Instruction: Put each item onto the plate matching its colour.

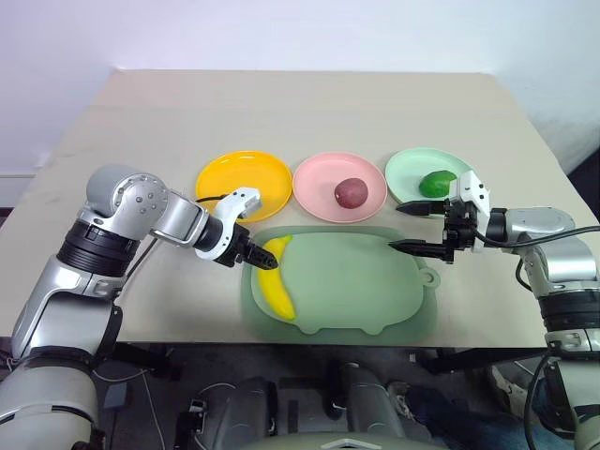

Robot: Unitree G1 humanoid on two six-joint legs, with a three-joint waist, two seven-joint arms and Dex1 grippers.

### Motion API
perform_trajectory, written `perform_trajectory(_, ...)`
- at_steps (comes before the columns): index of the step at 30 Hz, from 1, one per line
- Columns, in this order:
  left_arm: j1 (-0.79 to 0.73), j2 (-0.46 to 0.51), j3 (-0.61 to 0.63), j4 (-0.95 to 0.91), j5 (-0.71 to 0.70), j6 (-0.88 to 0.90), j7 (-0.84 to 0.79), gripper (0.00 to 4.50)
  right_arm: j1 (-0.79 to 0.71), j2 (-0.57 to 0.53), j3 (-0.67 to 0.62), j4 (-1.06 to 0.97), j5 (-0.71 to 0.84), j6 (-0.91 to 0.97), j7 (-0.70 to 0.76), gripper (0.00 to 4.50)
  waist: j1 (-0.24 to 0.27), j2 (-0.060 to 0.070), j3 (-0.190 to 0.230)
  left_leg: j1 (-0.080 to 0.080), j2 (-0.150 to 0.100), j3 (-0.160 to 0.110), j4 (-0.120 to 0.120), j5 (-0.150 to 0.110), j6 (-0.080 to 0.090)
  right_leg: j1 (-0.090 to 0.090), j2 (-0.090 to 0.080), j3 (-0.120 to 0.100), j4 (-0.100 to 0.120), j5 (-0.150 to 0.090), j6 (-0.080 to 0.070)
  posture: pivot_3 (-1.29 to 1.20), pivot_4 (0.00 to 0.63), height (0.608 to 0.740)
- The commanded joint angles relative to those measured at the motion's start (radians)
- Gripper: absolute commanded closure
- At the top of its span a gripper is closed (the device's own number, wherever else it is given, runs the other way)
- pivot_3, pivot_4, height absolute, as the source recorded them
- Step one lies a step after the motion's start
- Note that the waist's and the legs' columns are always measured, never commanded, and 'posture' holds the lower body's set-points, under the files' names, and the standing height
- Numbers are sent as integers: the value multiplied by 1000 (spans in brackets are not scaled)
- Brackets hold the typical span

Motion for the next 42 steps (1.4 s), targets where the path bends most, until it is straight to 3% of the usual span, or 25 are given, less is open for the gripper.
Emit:
perform_trajectory(1, 6, -2, -16, 26, -44, 13, 27, 2608, -8, -5, -12, -29, 0, -12, -8, 0, -1, 0, 0, 0, 0, 0, 0, 0, 0, 0, 0, 0, 0, 0, 0, 0, 150, 740)
perform_trajectory(3, 4, 2, -19, 24, -49, 13, 31, 2929, -7, -9, -9, -31, -6, -17, -6, 0, -2, 0, 0, 0, 0, 0, 0, 0, 0, 0, 0, 0, 0, 0, 0, 0, 150, 740)
perform_trajectory(12, -26, 2, -17, 7, -43, 13, 22, 2929, -7, -5, -8, -28, -12, -16, -7, 0, -2, 0, 0, 0, 0, 1, 0, 0, 0, 0, 0, 0, 0, 0, 0, 0, 150, 740)
perform_trajectory(16, -62, -3, 31, -79, 44, -15, -16, 2929, -17, -4, -7, -15, -16, -18, -9, 0, -2, 0, 0, 0, 0, 1, 0, 0, 0, -1, 0, 0, 0, 0, 0, 0, 150, 740)
perform_trajectory(24, -155, 17, 104, -45, 147, -2, -144, 2929, -32, -3, 0, 8, -24, -23, -2, 0, -5, -1, 1, 0, -1, 1, 0, 0, 0, -1, 0, 1, 0, 0, 0, 0, 150, 740)
perform_trajectory(26, -158, 40, 99, -48, 200, -60, -186, 2929, -35, -1, 2, 12, -26, -25, -1, 0, -5, -1, 1, 0, 0, 2, -1, 0, 0, -1, 0, 1, 0, 0, 0, 0, 150, 740)
perform_trajectory(28, -145, 109, -2, -86, 346, -219, -247, 2929, -38, -1, 3, 15, -25, -26, 1, 0, -5, -1, 1, -1, 0, 2, -1, 0, 0, -2, 0, 1, 0, 0, 0, 0, 150, 740)
perform_trajectory(32, -130, 113, -44, 46, 575, -426, -228, 2929, -43, 0, 5, 24, -29, -30, 1, 0, -3, -1, 1, 0, 0, 4, -1, 0, 0, -3, 1, 2, 0, 0, 0, 0, 150, 740)
perform_trajectory(42, -86, -65, 164, 224, 693, -596, -184, 2929, -54, 7, 14, 29, -28, -25, -4, 0, 14, -2, 1, -2, -1, 6, 0, 0, 0, -3, 0, 2, 0, 0, 0, 0, 150, 740)
